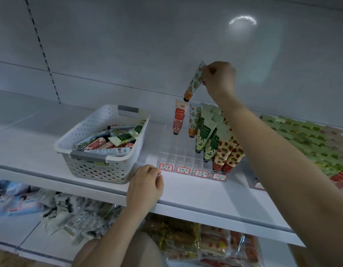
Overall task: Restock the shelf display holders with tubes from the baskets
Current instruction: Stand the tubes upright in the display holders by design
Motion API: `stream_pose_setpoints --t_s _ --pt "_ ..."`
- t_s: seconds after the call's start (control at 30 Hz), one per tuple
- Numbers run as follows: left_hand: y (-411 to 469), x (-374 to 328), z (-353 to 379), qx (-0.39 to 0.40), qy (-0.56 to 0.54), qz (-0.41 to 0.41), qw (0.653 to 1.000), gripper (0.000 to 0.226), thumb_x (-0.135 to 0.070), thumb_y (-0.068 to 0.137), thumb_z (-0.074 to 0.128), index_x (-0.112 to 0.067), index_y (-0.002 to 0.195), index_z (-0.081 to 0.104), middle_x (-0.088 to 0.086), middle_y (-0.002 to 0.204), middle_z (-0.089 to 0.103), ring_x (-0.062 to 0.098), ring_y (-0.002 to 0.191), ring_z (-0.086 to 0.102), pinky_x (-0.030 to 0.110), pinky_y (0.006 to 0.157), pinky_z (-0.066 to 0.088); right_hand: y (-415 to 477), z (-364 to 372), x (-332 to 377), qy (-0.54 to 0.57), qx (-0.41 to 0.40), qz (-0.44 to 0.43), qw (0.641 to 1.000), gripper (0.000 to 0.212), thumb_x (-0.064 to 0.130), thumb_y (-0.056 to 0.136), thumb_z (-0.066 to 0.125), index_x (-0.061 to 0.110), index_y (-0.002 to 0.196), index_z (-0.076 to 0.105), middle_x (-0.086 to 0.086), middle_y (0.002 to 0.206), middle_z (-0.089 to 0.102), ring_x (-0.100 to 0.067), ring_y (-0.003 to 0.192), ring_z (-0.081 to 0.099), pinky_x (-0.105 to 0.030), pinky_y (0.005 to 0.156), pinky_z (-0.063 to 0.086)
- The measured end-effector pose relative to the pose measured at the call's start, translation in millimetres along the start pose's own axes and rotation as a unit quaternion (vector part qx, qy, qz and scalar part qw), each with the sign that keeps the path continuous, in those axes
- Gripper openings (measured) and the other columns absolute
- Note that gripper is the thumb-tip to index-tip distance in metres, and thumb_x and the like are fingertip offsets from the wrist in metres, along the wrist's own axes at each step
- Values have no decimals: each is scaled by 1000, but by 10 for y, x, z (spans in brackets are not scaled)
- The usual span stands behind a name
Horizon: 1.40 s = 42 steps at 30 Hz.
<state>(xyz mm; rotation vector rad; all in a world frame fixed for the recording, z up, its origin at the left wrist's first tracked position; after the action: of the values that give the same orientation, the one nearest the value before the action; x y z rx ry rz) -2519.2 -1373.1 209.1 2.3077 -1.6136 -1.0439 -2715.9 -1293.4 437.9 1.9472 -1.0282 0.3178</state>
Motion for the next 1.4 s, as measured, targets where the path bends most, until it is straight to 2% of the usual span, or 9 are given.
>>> stream_pose_setpoints --t_s 0.2,0.37,0.47,0.53,0.6,0.77,1.03,1.17,1.4 --pt "-7 6 -2 -9 -4 11 1000 8 -11 74 73 -9 80 69 4 80 65 18 73 61 24 62 50 65 294 -65 -66 113 41 991 23 13 91 47 6 78 65 -4 55 45 -13 47 40 -25 60 40" --pt "-4 12 3 -15 1 16 1000 9 -13 74 73 -9 80 68 4 80 65 18 74 62 26 62 53 21 492 -175 -86 192 66 976 17 16 89 50 6 87 63 -8 75 55 -21 67 52 -26 60 42" --pt "-7 10 2 -19 3 17 1000 10 -13 72 74 -9 79 68 3 79 66 16 73 62 23 62 52 -19 546 -216 -100 217 68 969 19 17 90 50 3 90 63 -5 69 50 -21 68 49 -25 58 39" --pt "-7 8 -1 -25 2 19 1000 10 -12 72 75 -9 79 69 3 79 66 16 72 62 22 61 51 -41 553 -202 -109 227 68 965 15 17 90 49 6 85 59 -3 63 44 -21 68 47 -22 52 34" --pt "-6 8 0 -28 0 20 999 10 -12 71 75 -9 79 69 4 79 66 17 72 63 23 61 52 -26 553 -189 -112 233 66 964 23 14 90 49 -3 95 64 -4 65 47 -20 61 46 -22 51 33" --pt "-12 0 -10 -32 3 21 999 11 -12 70 76 -9 78 69 4 78 66 17 71 63 24 61 53 -2 526 -150 -142 263 61 952 23 5 88 47 -6 101 63 -19 103 66 -20 65 51 -23 51 36" --pt "2 4 -3 -34 9 20 999 11 -11 69 76 -9 77 69 3 78 66 18 72 63 25 59 53 -75 590 -148 -162 269 42 948 13 10 91 49 1 92 58 -11 80 55 -25 76 53 -28 59 43" --pt "1 7 -3 -34 12 20 999 11 -12 69 76 -9 77 69 3 79 66 18 73 63 25 60 53 -60 570 -161 -167 258 38 951 25 11 90 51 -2 109 60 -15 105 64 -26 85 59 -32 70 48" --pt "-4 10 0 -34 14 20 999 11 -12 70 76 -9 78 69 2 79 66 17 73 63 24 61 53 -67 521 -125 -189 262 22 946 24 11 88 56 -3 108 60 -17 104 64 -23 76 53 -29 64 42"
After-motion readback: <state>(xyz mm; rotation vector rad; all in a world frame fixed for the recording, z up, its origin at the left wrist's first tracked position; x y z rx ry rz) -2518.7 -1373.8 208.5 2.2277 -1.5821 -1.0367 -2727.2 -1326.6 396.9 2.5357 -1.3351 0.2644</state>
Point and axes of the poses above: each hand's wrist, its own y-axis towards the middle knuckle, its own z-axis out of the palm, x = y × z, the point moved 6 cm from there along y, towards the middle knuckle
